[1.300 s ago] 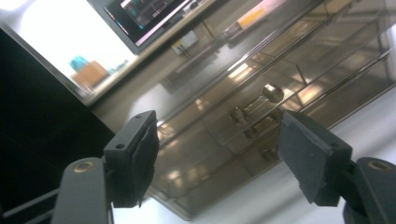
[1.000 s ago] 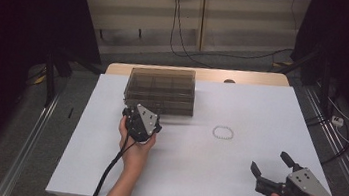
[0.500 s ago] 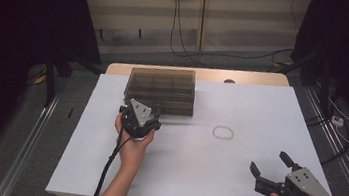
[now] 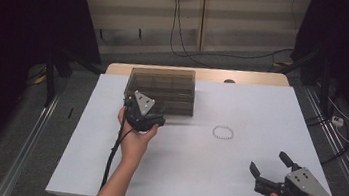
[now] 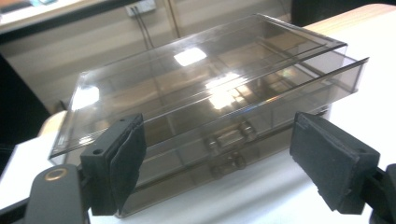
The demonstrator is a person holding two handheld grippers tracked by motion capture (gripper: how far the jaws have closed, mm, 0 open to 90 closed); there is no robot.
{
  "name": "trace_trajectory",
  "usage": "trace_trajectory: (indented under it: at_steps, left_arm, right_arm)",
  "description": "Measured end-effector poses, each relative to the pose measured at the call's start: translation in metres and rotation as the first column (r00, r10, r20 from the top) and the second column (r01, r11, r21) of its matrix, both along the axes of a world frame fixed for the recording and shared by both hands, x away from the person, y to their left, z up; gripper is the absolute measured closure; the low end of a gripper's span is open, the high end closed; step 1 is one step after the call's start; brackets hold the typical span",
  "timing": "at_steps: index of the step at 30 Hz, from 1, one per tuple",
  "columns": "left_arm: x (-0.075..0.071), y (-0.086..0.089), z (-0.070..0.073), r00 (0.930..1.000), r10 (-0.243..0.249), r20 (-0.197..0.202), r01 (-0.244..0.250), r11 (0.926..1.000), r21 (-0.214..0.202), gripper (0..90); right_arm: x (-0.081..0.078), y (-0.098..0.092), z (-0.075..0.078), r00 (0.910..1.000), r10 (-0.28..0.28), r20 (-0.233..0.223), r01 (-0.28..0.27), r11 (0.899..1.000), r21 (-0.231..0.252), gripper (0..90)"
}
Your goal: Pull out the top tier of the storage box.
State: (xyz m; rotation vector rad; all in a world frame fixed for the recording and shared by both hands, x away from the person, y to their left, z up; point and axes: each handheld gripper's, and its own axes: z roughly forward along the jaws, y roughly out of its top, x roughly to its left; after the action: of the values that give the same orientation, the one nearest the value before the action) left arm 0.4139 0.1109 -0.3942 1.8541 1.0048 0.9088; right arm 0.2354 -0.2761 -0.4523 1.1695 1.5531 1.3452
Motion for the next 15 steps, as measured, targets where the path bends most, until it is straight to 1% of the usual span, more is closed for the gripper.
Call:
trace_trajectory:
  at_steps: [3,4,5,8,10,13,14,15]
  left_arm:
    - [0.003,-0.001,0.003,0.9998,-0.011,-0.018,0.011,0.9999,-0.002,18.3]
    - [0.004,-0.002,0.004,0.9996,-0.014,-0.023,0.014,0.9998,0.011,18.3]
    - [0.004,-0.002,0.005,0.9996,-0.015,-0.024,0.015,0.9998,0.013,18.1]
    - [0.007,-0.003,0.009,0.9989,-0.028,-0.039,0.028,0.9996,0.005,18.1]
    - [0.008,-0.003,0.011,0.9986,-0.034,-0.041,0.034,0.9994,0.004,18.1]
    - [0.011,-0.003,0.014,0.9966,-0.055,-0.062,0.056,0.9984,0.011,18.1]
    - [0.012,-0.004,0.014,0.9963,-0.055,-0.066,0.055,0.9985,0.000,18.1]
    - [0.012,-0.004,0.015,0.9956,-0.064,-0.069,0.064,0.9979,-0.007,18.1]
  right_arm:
    - [0.000,-0.001,0.000,1.0000,0.001,0.000,-0.001,1.000,-0.003,2.0]
    - [0.000,-0.001,0.000,1.0000,0.001,0.000,-0.001,1.000,-0.002,2.0]
    - [0.000,-0.001,0.000,1.0000,0.000,-0.002,0.000,1.000,0.000,2.1]
    - [0.000,-0.001,0.000,1.0000,-0.002,-0.002,0.002,1.000,-0.001,2.1]
    - [0.000,-0.001,0.000,1.0000,-0.001,-0.002,0.001,1.000,-0.001,2.0]
    - [0.000,-0.001,0.000,1.0000,-0.001,-0.002,0.001,1.000,-0.002,2.1]
    - [0.000,-0.001,0.000,1.0000,-0.001,0.000,0.001,1.000,0.000,2.1]
    - [0.000,-0.001,0.000,1.0000,0.000,0.001,0.000,1.000,0.001,2.1]
